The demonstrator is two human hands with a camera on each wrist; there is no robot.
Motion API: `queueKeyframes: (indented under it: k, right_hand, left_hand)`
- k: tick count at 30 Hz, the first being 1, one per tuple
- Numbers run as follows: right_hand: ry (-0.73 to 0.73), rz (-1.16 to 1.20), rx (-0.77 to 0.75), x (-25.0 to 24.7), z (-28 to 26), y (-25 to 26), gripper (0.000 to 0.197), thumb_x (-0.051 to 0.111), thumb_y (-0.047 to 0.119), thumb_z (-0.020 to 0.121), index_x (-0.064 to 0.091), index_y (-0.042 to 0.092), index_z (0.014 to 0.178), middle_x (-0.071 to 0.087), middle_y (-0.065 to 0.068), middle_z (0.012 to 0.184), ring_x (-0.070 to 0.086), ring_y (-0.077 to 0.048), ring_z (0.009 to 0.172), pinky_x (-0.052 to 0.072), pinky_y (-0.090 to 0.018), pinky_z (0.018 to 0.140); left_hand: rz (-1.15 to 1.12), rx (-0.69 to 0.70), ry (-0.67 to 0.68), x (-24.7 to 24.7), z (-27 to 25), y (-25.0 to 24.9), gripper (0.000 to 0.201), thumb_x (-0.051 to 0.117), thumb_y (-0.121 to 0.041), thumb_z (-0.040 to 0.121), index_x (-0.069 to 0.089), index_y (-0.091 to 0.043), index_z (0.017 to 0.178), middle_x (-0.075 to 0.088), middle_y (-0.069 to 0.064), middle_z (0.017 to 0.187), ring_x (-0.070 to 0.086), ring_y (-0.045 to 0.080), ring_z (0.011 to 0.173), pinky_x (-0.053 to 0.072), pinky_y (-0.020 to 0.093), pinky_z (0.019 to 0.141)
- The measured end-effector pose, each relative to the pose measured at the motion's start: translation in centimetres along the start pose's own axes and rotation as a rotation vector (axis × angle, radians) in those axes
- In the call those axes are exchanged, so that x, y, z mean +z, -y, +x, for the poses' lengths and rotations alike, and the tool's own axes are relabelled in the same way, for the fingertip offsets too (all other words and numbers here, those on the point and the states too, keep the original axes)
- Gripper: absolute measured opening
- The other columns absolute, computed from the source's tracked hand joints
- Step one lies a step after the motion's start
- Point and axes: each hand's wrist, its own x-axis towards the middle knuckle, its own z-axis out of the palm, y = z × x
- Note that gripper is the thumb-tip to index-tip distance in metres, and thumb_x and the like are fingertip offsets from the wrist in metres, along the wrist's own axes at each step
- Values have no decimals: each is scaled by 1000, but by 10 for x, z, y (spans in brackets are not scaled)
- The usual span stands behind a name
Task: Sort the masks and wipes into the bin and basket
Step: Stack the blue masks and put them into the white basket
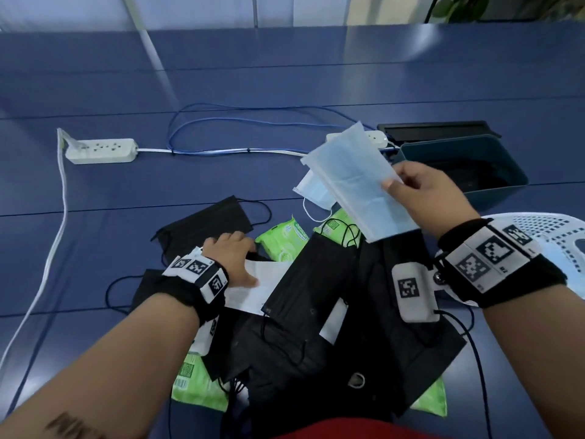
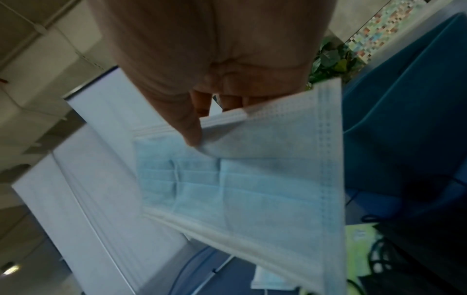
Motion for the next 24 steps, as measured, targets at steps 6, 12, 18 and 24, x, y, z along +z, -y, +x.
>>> queueKeyframes:
  k: [6, 12, 18, 24]
  right_hand:
    - [30, 150, -69, -11, -8, 2, 18, 54, 30, 89, 56, 23, 71, 56, -1, 74, 47, -14, 67, 37, -31, 67]
    - [27, 263, 15, -12, -16, -10, 25, 55, 19, 93, 60, 24, 69, 61, 12, 65, 54, -8, 64, 43, -27, 67]
    - [53, 350, 61, -11, -18, -18, 24, 54, 17, 94, 62, 24, 73, 67, 14, 66, 60, -2, 60, 49, -24, 64]
    - [-11, 447, 138, -5, -1, -10, 19, 53, 14, 92, 63, 25, 80, 70, 3, 84, 63, -21, 82, 50, -49, 90]
  left_hand:
    - [46, 65, 67, -15, 1, -4, 39, 69, -48, 76, 53, -31, 107, 57, -8, 119, 52, 18, 113, 29, 39, 98]
    - [76, 56, 59, 1, -1, -9, 62, 70, -51, 73, 41, -35, 125, 60, -7, 116, 53, 19, 113, 30, 37, 93]
    - [-80, 77, -50, -28, -15, -10, 6, 55, -30, 87, 51, -32, 83, 47, -13, 77, 58, 21, 102, 35, 32, 86]
    - [-668, 69, -344, -91, -33, 0, 25, 71, -30, 79, 62, -8, 74, 54, 1, 86, 55, 18, 79, 40, 27, 70]
